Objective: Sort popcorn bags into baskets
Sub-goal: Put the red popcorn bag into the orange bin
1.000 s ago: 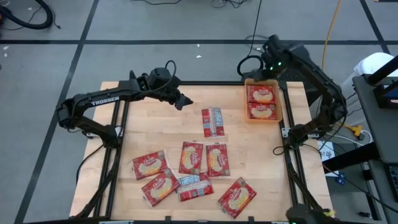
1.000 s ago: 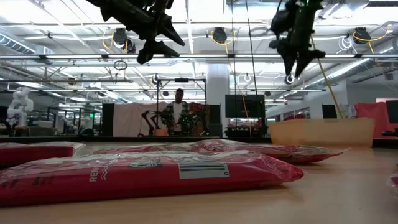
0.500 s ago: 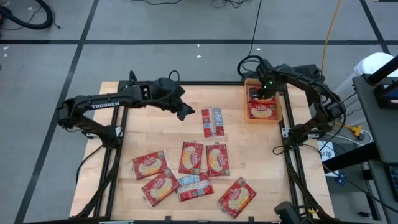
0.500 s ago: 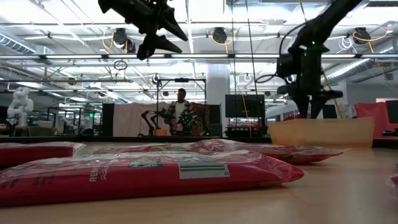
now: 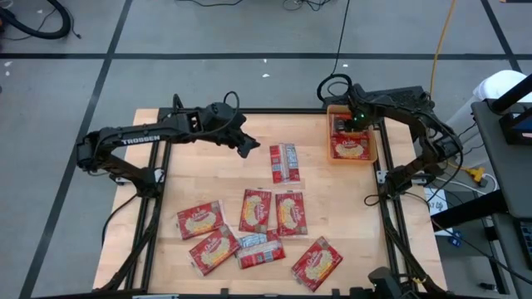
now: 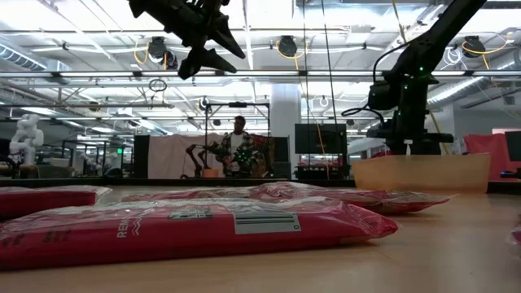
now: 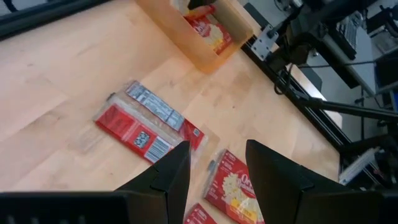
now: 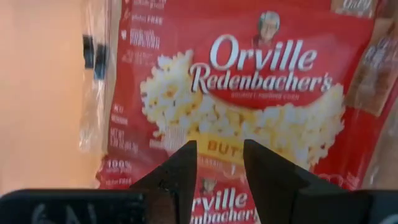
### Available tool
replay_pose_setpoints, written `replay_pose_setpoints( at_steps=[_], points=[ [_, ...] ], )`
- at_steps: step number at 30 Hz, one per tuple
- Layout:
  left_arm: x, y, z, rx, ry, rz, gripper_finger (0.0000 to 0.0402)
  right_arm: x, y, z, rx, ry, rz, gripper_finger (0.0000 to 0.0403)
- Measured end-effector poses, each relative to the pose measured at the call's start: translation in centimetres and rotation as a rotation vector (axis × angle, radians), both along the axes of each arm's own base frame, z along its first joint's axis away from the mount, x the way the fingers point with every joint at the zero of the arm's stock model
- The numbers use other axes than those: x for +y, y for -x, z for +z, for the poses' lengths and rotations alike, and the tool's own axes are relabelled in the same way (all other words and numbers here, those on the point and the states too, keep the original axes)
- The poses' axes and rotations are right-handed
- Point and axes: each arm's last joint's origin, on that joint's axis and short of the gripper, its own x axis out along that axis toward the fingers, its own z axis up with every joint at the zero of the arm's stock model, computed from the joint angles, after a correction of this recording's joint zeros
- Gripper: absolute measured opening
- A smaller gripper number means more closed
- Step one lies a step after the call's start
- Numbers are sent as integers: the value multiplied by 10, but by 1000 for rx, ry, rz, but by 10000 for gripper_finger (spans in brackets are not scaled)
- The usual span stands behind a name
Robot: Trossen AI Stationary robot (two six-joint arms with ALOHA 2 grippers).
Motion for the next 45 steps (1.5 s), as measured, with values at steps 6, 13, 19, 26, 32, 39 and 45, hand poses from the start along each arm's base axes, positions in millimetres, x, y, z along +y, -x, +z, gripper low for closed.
replay_pose_setpoints(
  at_steps=[6,13,19,26,32,39,45],
  points=[
    [6,2,0,6,-19,49,157,-4,-3,-12,52,-18,-5,123],
    [9,3,0,9,-32,61,157,-10,-7,-12,62,59,-31,123],
    [9,3,0,7,-24,57,157,-17,-8,-10,16,115,-69,123],
    [4,1,0,-4,20,10,157,-1,-14,11,-52,130,-17,123],
    [-4,1,-3,38,-8,-41,157,39,-23,63,-235,235,26,123],
    [-18,12,-31,346,84,-99,158,97,-32,107,-532,246,57,123],
    [-38,25,-66,590,219,-135,196,122,-43,114,-602,210,82,123]
  ],
)
